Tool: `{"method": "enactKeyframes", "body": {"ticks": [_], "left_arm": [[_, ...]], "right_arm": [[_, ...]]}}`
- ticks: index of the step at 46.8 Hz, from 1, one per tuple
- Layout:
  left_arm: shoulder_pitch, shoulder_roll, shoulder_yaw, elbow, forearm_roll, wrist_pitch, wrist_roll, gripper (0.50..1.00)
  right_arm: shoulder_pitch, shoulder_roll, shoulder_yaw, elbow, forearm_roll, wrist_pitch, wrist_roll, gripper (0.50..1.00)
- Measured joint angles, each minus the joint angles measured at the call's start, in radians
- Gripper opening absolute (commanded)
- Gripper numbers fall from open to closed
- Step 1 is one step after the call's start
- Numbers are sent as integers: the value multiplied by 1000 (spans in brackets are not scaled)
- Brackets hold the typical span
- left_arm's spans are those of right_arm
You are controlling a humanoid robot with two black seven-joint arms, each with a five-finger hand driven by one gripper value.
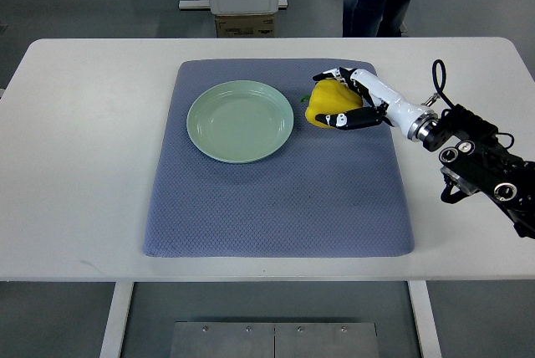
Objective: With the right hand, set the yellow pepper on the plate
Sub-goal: 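Lift the pepper and carry it over the green plate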
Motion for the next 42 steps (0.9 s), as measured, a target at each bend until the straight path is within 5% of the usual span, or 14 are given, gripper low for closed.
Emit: {"method": "enactKeyframes", "body": {"ticks": [25,42], "left_arm": [[0,0,0,0,0,0,0,1000],[0,0,0,0,0,0,0,1000]], "right_arm": [[97,227,-9,-5,-2,-13,-129,500],[100,233,-96,-25,-4,-91,-200,500]]}}
